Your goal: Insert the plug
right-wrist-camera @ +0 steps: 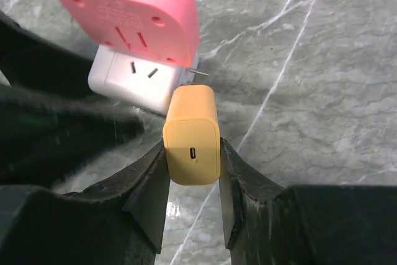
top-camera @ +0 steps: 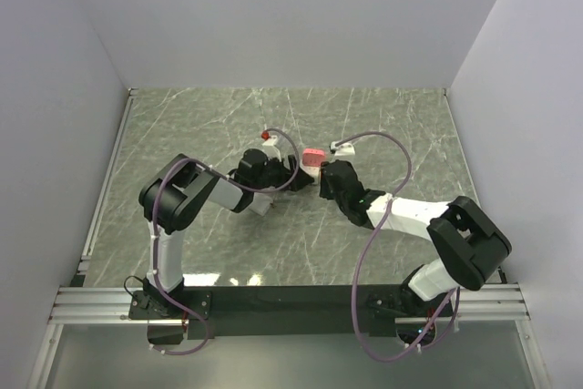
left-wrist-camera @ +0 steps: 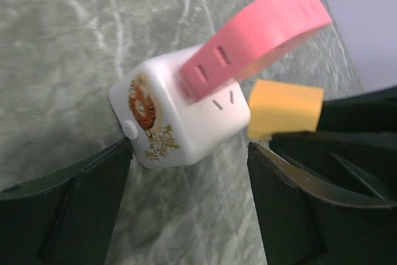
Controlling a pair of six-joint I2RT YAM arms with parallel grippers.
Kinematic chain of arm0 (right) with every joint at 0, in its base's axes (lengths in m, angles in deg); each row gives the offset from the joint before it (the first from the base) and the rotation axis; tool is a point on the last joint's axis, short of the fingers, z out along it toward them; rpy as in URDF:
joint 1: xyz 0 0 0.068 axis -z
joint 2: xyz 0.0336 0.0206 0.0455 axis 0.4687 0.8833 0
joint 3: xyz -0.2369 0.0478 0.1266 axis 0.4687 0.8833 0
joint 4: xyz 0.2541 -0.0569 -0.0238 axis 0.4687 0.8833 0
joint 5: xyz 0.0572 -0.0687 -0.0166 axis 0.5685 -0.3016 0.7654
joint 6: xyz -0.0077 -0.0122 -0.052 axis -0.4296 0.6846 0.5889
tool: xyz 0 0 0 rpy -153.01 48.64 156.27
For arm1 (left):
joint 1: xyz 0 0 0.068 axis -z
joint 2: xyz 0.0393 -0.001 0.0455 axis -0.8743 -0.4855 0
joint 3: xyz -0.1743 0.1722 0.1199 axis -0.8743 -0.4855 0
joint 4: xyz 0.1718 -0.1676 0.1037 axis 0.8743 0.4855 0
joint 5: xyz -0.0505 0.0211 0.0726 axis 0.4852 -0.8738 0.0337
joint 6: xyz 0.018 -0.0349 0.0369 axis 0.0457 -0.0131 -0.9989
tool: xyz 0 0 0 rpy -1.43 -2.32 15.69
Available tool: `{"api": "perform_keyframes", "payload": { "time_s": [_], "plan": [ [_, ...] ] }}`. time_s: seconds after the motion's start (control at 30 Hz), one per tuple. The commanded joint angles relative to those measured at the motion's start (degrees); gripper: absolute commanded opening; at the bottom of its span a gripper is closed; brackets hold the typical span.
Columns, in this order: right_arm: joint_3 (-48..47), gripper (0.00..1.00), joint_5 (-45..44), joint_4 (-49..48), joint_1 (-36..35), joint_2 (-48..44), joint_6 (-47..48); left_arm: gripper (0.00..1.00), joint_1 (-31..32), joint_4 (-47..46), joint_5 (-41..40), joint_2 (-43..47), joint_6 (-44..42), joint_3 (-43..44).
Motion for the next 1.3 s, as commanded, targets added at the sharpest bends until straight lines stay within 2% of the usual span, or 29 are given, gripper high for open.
{"api": "perform_keyframes", "payload": {
  "time_s": [0.0,0.47,0.57,0.77,0.83,0.97,1.13,1.27],
  "plan": [
    [-1.90,0.00,-2.04,-3.55,1.34,0.33,0.99,0.82,2.21,3.49,0.94,-0.45,-0.83,-1.21],
    [-8.84,0.00,1.30,-10.23,3.71,8.76,4.95,0.81,5.72,-0.20,2.96,1.04,1.72,-1.30],
    [-8.32,0.00,1.04,-10.94,4.50,7.80,5.56,0.82,5.99,0.84,1.65,3.15,0.76,-1.73],
    [-4.63,0.00,2.52,-10.41,6.60,1.13,6.27,0.82,5.99,7.78,-2.21,13.78,-3.64,-5.42],
    [-3.92,0.00,5.42,-9.36,7.83,-0.54,6.62,0.83,5.90,10.59,-5.80,20.00,-5.22,-7.61],
    [-2.61,0.00,14.37,-8.65,11.78,-1.16,7.33,0.84,4.50,13.68,-11.70,23.81,-6.80,-9.11],
    [-1.72,0.00,30.70,-9.71,17.77,-0.64,5.66,0.86,1.24,11.75,-11.71,21.80,-6.63,-7.80],
    [-2.16,0.00,35.57,-9.71,18.92,0.50,4.95,0.86,1.24,12.19,-12.95,18.73,-6.54,-4.12]
  ]
}}
